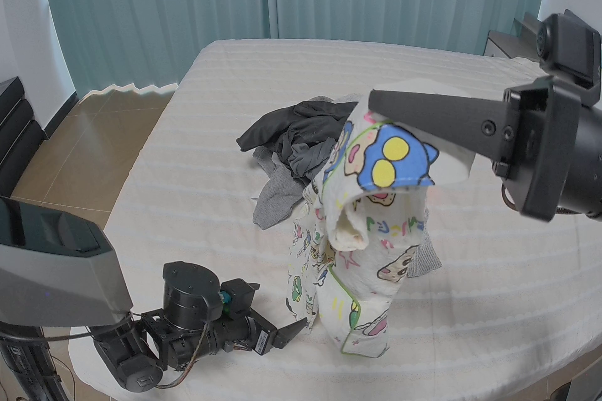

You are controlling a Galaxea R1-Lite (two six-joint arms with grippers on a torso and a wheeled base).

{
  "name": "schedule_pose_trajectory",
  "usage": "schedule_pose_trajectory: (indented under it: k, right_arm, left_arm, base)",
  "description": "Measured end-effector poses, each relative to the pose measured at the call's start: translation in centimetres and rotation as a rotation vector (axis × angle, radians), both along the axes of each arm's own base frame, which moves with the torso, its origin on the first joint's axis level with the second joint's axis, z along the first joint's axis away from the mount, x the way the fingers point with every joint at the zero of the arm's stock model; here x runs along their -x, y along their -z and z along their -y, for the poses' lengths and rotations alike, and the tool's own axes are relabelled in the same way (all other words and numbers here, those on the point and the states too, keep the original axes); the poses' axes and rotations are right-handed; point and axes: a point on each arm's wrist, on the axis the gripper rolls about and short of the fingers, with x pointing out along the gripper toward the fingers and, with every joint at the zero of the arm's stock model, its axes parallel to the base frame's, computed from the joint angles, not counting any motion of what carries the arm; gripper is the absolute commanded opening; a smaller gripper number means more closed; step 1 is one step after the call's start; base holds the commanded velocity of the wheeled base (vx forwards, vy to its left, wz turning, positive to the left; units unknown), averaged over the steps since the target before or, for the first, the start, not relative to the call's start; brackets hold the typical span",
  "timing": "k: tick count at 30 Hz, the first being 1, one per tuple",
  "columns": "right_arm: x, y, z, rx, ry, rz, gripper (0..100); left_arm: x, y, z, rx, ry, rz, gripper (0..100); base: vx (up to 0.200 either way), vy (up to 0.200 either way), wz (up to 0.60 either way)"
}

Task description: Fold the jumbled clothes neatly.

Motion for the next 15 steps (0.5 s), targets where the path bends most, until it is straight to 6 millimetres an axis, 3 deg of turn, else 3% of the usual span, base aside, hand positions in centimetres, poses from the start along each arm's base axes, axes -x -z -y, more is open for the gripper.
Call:
schedule_pose_trajectory:
  k: [15]
  right_arm:
    - [-0.1,-0.2,-0.1,-0.011,0.0,-0.002,0]
  left_arm:
    - [0.3,1.6,1.4,0.0,0.022,-0.051,100]
  base:
    - [0.0,0.0,0.0]
